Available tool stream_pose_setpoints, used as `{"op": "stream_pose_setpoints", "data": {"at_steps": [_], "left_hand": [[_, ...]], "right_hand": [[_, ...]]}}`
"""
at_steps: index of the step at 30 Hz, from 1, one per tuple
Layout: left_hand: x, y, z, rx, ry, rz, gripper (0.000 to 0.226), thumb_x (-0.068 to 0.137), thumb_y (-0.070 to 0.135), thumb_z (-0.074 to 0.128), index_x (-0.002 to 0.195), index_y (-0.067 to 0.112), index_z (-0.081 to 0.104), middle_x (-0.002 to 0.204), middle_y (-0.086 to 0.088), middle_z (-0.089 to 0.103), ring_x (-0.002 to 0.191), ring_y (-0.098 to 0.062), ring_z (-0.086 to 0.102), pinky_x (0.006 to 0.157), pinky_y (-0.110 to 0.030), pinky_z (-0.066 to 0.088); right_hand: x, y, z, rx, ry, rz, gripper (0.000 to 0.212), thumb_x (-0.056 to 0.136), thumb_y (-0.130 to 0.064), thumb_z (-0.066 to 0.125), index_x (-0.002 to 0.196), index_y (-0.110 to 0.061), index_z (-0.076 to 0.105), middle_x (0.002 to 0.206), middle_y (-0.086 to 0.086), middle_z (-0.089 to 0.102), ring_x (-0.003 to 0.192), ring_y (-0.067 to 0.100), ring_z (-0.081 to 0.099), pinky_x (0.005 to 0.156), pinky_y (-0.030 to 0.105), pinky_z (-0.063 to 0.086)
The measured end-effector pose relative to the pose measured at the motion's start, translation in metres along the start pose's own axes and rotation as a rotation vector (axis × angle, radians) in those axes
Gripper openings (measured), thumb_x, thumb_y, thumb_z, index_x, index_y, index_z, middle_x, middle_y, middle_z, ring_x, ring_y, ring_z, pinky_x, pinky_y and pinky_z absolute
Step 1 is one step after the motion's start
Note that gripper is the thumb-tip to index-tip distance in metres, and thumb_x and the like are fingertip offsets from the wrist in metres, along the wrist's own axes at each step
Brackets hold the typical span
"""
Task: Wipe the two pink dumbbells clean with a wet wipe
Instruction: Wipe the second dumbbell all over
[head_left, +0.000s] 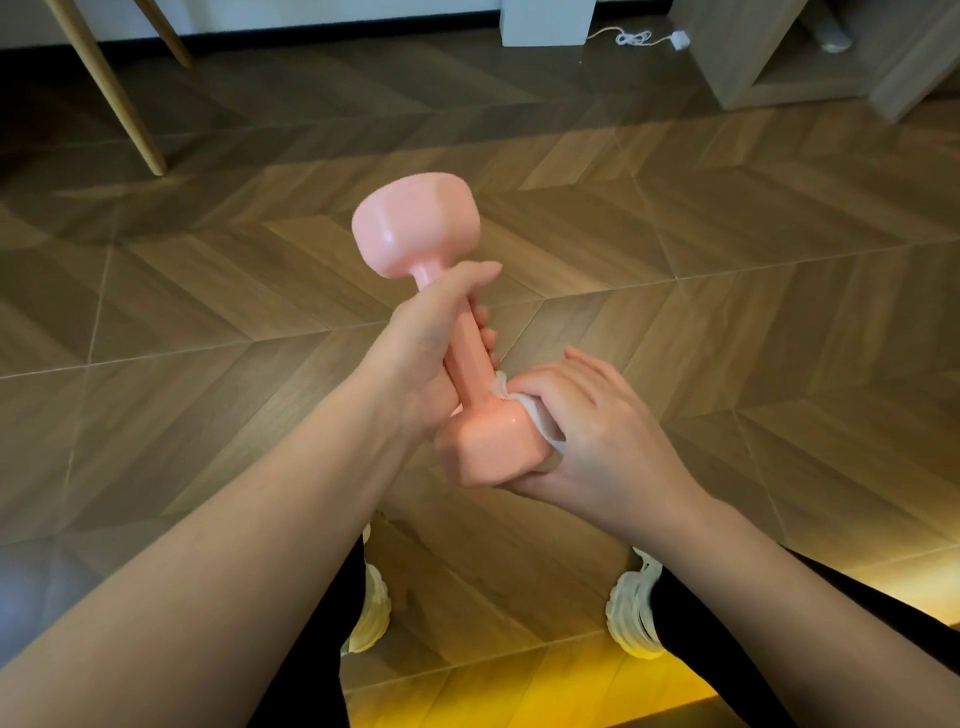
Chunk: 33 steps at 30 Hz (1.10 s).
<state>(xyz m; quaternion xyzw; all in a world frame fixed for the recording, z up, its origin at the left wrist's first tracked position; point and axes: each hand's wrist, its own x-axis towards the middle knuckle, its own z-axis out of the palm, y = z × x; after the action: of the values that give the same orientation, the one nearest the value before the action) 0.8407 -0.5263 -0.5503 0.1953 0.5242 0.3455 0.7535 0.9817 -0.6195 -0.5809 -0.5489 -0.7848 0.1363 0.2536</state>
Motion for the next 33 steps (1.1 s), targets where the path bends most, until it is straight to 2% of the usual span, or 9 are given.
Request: {"op": "stream_pose_setpoints", "data": {"at_steps": [3, 6, 8, 13, 17, 20, 24, 30, 33], "left_hand": [[-0.0034, 0.0046, 0.0018, -0.047, -0.040, 0.008, 0.023, 0.089, 0.021, 0.067, 0.074, 0.017, 0.050, 0.058, 0.003, 0.048, 0.053, -0.013, 0.045, 0.056, -0.026, 0.040], [-0.0020, 0.0028, -0.0024, -0.049, -0.033, -0.013, 0.019, 0.088, 0.016, 0.068, 0.078, 0.017, 0.052, 0.068, 0.001, 0.047, 0.079, -0.018, 0.047, 0.070, -0.032, 0.037], [-0.0008, 0.0008, -0.0029, -0.053, -0.042, -0.056, 0.023, 0.088, 0.015, 0.068, 0.077, 0.019, 0.049, 0.066, 0.002, 0.042, 0.090, -0.021, 0.042, 0.067, -0.033, 0.034], [-0.0035, 0.0058, 0.0010, -0.012, -0.097, -0.072, 0.027, 0.089, 0.026, 0.065, 0.070, 0.019, 0.046, 0.054, 0.005, 0.043, 0.048, -0.012, 0.039, 0.052, -0.025, 0.035], [-0.0027, 0.0093, -0.0009, 0.010, -0.055, -0.005, 0.020, 0.088, 0.018, 0.066, 0.074, 0.015, 0.052, 0.066, 0.000, 0.050, 0.063, -0.016, 0.047, 0.069, -0.032, 0.042], [-0.0023, 0.0092, -0.0035, 0.065, -0.040, -0.035, 0.020, 0.088, 0.019, 0.066, 0.074, 0.016, 0.052, 0.061, 0.002, 0.047, 0.056, -0.014, 0.047, 0.062, -0.027, 0.041], [-0.0027, 0.0096, -0.0035, 0.071, -0.087, -0.050, 0.026, 0.088, 0.027, 0.066, 0.072, 0.018, 0.047, 0.054, 0.004, 0.045, 0.046, -0.012, 0.042, 0.050, -0.024, 0.037], [-0.0015, 0.0074, -0.0051, 0.014, -0.055, -0.038, 0.013, 0.087, 0.015, 0.066, 0.082, 0.015, 0.054, 0.069, 0.000, 0.050, 0.067, -0.015, 0.048, 0.073, -0.030, 0.039], [-0.0007, 0.0071, -0.0065, 0.033, -0.083, -0.074, 0.013, 0.087, 0.018, 0.065, 0.080, 0.016, 0.054, 0.065, 0.000, 0.048, 0.061, -0.015, 0.047, 0.069, -0.030, 0.040]], "right_hand": [[0.0024, -0.0011, -0.0006, -0.008, 0.027, -0.013, 0.057, 0.060, -0.034, 0.090, 0.105, -0.010, 0.065, 0.104, -0.001, 0.068, 0.100, 0.016, 0.062, 0.110, 0.034, 0.032], [0.0046, -0.0008, -0.0014, -0.019, 0.027, 0.002, 0.056, 0.062, -0.034, 0.090, 0.105, -0.009, 0.066, 0.103, 0.000, 0.069, 0.098, 0.018, 0.062, 0.109, 0.035, 0.033], [0.0037, 0.0003, -0.0007, -0.024, 0.010, 0.008, 0.056, 0.062, -0.036, 0.090, 0.105, -0.010, 0.066, 0.101, -0.001, 0.068, 0.096, 0.018, 0.063, 0.108, 0.037, 0.035], [0.0007, 0.0018, 0.0004, 0.012, 0.025, -0.006, 0.053, 0.065, -0.041, 0.085, 0.104, -0.011, 0.063, 0.097, -0.002, 0.067, 0.094, 0.011, 0.056, 0.110, 0.033, 0.032], [0.0045, 0.0050, -0.0018, -0.019, 0.033, -0.017, 0.053, 0.062, -0.029, 0.090, 0.105, -0.008, 0.066, 0.100, 0.002, 0.068, 0.096, 0.018, 0.060, 0.109, 0.037, 0.034], [0.0021, 0.0032, -0.0025, -0.010, -0.006, -0.017, 0.054, 0.064, -0.030, 0.091, 0.107, -0.008, 0.067, 0.104, 0.002, 0.069, 0.098, 0.021, 0.064, 0.107, 0.042, 0.040], [0.0038, -0.0002, -0.0032, 0.080, -0.062, -0.036, 0.052, 0.067, -0.034, 0.088, 0.107, -0.011, 0.066, 0.104, 0.000, 0.068, 0.101, 0.014, 0.057, 0.105, 0.036, 0.039], [0.0039, 0.0041, -0.0066, -0.005, -0.071, -0.046, 0.048, 0.064, -0.023, 0.090, 0.104, -0.007, 0.068, 0.104, 0.003, 0.070, 0.099, 0.022, 0.064, 0.105, 0.042, 0.041], [0.0042, 0.0051, -0.0071, 0.013, -0.109, -0.020, 0.052, 0.063, -0.026, 0.090, 0.105, -0.008, 0.067, 0.105, 0.002, 0.070, 0.100, 0.020, 0.063, 0.104, 0.038, 0.040]]}}
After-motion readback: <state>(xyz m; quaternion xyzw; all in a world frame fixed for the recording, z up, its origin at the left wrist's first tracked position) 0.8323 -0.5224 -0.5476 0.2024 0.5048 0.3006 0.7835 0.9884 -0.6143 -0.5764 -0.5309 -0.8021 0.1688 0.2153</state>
